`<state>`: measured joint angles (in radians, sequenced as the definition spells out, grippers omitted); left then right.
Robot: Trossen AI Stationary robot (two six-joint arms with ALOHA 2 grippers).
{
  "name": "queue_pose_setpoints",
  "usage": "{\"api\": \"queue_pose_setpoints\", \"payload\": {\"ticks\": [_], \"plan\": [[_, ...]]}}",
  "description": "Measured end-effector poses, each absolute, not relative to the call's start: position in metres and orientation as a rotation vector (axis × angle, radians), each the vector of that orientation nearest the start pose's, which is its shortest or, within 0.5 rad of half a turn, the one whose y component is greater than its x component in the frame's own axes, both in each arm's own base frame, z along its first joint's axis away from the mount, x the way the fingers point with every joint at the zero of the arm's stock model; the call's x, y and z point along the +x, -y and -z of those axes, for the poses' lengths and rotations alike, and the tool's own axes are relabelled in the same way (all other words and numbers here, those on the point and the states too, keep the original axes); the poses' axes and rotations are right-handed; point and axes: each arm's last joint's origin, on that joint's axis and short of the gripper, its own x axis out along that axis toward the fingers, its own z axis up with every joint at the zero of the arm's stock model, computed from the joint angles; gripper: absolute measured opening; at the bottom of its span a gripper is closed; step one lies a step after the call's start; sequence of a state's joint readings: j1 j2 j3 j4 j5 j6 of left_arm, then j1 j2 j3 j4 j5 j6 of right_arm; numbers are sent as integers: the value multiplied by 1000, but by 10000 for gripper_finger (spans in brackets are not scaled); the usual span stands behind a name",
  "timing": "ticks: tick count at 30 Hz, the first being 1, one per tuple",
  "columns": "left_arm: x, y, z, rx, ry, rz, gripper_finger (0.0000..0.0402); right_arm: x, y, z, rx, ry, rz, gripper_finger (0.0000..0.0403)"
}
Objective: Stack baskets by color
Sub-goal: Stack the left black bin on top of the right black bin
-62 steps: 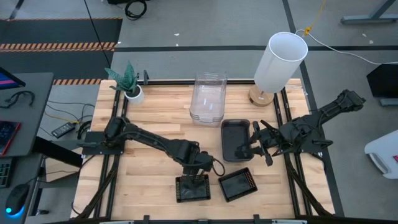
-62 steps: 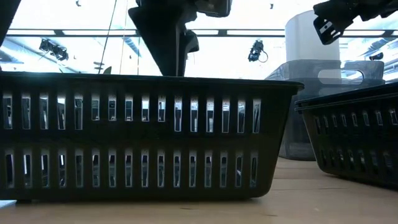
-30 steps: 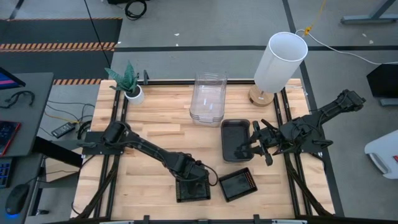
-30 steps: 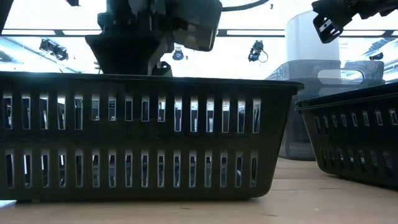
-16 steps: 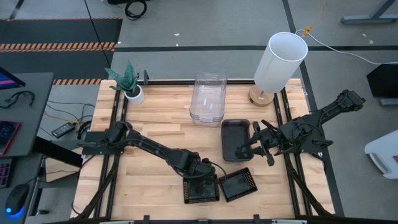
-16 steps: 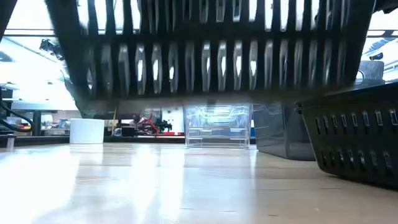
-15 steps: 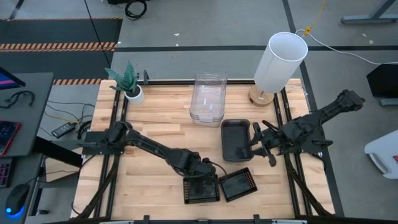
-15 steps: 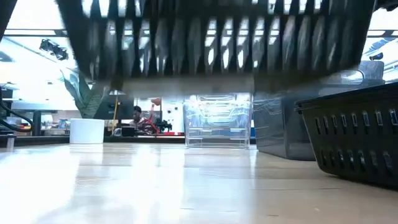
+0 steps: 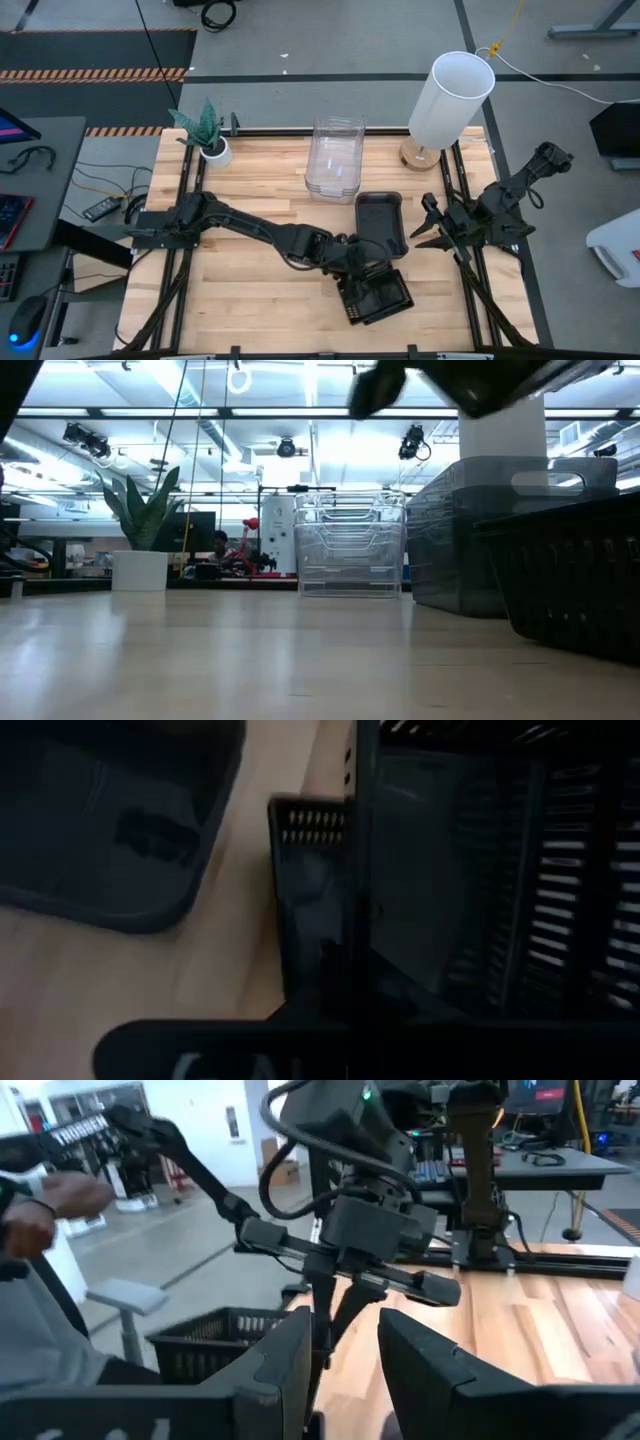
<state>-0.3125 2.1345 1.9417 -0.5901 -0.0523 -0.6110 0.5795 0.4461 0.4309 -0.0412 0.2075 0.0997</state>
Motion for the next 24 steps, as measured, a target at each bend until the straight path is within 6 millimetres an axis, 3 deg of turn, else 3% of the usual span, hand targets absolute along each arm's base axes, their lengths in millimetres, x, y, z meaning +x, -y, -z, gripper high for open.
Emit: {"api": "queue_pose_setpoints", "payload": {"ticks": [9,24], "plan": [[481,142,-237,-454,-803,5,5,102,-59,-269,21,-51,-346,125],[482,151,-214,-265,-841,-4,6,99,-57,-271,7,-28,-350,125]]}}
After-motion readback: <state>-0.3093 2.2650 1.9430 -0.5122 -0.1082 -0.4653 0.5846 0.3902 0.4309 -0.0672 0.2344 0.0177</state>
